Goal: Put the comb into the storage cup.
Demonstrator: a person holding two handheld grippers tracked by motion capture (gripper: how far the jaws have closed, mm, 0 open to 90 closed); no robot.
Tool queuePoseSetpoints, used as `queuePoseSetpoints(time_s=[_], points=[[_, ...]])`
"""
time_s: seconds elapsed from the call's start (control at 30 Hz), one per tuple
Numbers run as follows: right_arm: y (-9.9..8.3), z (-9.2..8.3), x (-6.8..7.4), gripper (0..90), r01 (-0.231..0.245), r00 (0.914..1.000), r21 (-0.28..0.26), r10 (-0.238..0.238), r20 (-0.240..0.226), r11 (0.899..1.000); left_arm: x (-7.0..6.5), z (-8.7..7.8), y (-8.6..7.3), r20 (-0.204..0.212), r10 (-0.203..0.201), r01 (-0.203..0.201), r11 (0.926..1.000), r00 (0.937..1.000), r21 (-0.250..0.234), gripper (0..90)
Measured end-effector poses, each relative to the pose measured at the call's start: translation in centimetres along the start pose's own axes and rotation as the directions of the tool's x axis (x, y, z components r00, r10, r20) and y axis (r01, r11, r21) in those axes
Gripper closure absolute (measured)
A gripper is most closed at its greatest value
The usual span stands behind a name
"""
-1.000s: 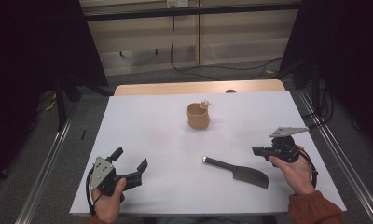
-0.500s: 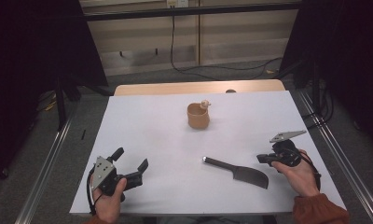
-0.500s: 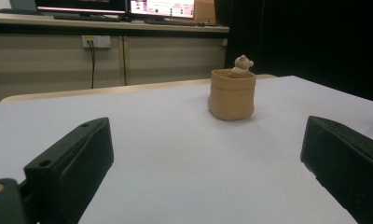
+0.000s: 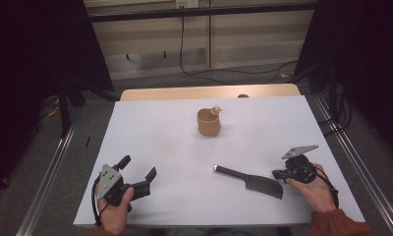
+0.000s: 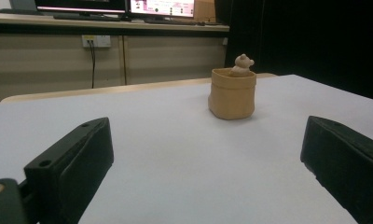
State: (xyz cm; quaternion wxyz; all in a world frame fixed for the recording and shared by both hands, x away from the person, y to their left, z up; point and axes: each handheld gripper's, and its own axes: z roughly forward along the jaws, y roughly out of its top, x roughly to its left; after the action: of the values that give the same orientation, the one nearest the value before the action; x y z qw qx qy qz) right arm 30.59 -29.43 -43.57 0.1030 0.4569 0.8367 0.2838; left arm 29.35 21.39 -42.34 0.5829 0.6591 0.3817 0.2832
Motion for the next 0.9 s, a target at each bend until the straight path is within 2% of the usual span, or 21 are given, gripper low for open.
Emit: queuePoseSetpoints(time_s=[0.17,0.9], points=[[-0.31,-0.04,0.03,90.0,-0.012,0.9999,0.004,0.012,-0.005,1.0,-0.03,0.02,0.01,0.006,-0.014,0.014,0.9999,0.9999,-0.003,2.5],[-0.6,-0.17,0.81,90.0,0.005,1.0,0.007,-0.005,-0.003,1.0,-0.01,0.05,0.0,0.005,-0.007,0.007,1.0,1.0,-0.001,2.4]])
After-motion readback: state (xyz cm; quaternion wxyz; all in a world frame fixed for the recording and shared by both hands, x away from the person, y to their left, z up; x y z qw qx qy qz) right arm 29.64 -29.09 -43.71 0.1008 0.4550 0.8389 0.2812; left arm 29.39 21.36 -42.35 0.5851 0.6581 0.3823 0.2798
